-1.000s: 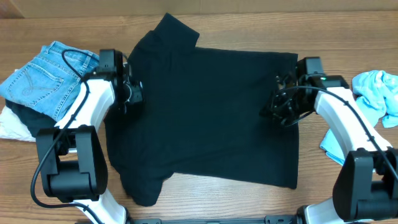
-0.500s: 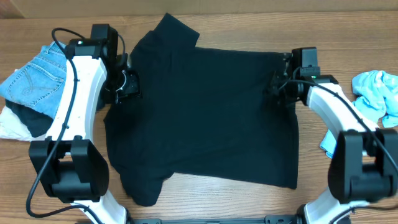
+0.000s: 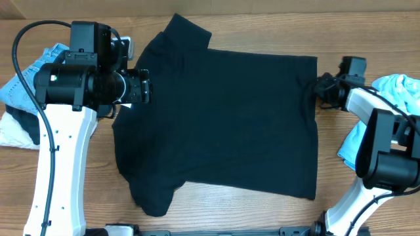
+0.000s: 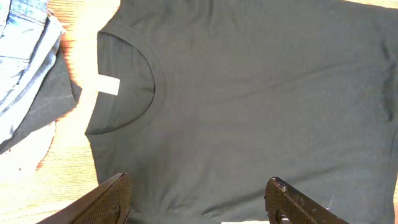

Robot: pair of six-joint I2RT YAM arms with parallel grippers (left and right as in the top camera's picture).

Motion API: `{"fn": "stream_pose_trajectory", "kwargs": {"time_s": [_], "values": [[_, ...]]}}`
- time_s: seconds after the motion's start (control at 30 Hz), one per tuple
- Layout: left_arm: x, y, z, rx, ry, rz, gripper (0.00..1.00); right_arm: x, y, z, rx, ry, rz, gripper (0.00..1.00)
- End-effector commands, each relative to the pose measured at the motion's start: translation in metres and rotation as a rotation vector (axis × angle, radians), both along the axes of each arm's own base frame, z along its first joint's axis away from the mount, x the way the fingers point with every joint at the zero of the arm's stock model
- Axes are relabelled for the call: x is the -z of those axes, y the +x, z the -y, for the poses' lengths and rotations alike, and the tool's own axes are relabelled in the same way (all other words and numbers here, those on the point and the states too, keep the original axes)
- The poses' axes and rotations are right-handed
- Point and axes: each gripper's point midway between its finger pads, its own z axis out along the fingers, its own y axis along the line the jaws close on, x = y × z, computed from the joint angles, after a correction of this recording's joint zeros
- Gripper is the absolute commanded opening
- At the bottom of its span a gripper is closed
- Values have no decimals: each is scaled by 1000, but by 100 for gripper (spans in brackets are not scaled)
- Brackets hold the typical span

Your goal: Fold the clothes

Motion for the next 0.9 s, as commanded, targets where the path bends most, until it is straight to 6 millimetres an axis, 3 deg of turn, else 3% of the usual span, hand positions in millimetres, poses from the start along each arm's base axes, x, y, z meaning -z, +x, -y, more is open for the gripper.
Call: {"fn": "stream_pose_trajectory", "kwargs": {"time_s": [0.0, 0.1, 0.23, 0.37, 0.43, 0.53, 0.67, 0.77, 0.87], "values": [[-2, 1, -1, 16, 13, 8, 73, -4, 10, -16, -55, 72, 38, 4], [5, -9, -11, -11, 64, -42, 74, -29, 20, -26, -99, 147, 68, 4], [23, -43, -16, -75, 67, -209, 72, -87, 20, -40, -184, 233, 126, 7], [49, -77, -27, -240, 86, -393, 69, -133, 3, -49, -220, 233, 164, 29], [74, -96, -30, -353, 84, -489, 68, -158, -15, -53, -221, 233, 163, 47], [111, -127, -32, -444, 92, -598, 68, -182, -36, -58, -222, 233, 164, 56], [165, -184, -17, -468, 16, -761, 68, -198, -59, -63, -237, 226, 144, 60], [197, -223, -4, -476, -56, -861, 69, -191, -68, -65, -248, 231, 102, 62], [224, -249, 9, -490, -130, -936, 71, -189, -72, -65, -245, 228, 85, 62]]}}
